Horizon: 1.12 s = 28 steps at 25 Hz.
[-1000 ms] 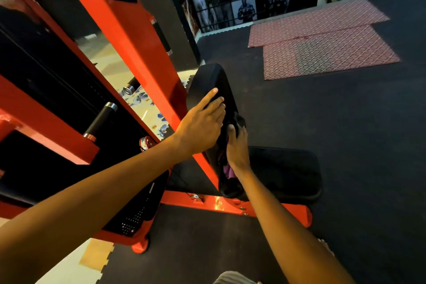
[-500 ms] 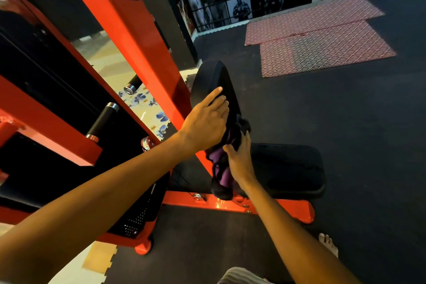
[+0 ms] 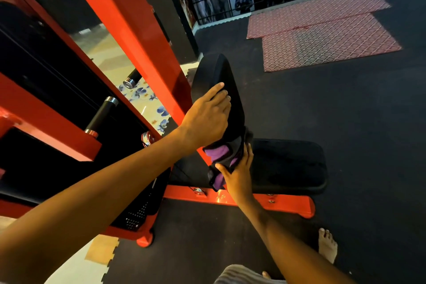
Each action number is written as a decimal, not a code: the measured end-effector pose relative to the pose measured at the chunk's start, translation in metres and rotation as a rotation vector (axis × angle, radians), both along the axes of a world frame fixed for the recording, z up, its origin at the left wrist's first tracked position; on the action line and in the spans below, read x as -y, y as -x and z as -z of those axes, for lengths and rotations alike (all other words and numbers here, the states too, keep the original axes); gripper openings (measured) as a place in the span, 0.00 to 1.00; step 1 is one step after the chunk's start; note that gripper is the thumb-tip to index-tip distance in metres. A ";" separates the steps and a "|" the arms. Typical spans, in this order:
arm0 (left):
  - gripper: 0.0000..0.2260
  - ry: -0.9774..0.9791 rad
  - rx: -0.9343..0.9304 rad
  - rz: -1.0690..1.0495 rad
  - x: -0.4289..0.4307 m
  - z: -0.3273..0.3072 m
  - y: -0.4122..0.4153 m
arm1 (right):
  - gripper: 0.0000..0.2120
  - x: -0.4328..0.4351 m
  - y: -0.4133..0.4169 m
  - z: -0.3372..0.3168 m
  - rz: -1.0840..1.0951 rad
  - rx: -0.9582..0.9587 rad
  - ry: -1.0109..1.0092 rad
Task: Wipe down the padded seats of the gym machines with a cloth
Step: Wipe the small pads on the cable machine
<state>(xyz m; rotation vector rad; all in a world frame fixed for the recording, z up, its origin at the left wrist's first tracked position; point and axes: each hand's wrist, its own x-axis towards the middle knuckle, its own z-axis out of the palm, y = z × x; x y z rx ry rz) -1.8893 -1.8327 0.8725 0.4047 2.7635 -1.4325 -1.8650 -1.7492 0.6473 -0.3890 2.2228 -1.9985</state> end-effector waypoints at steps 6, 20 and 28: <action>0.27 0.049 0.012 -0.118 -0.007 0.005 0.000 | 0.46 0.012 0.008 -0.055 -0.035 -0.130 0.091; 0.28 0.251 0.183 -0.346 -0.032 0.036 0.043 | 0.20 0.010 0.110 -0.005 -0.097 0.564 0.207; 0.32 0.194 0.255 -0.426 -0.037 0.046 0.067 | 0.27 0.000 0.063 0.002 -0.113 0.175 0.146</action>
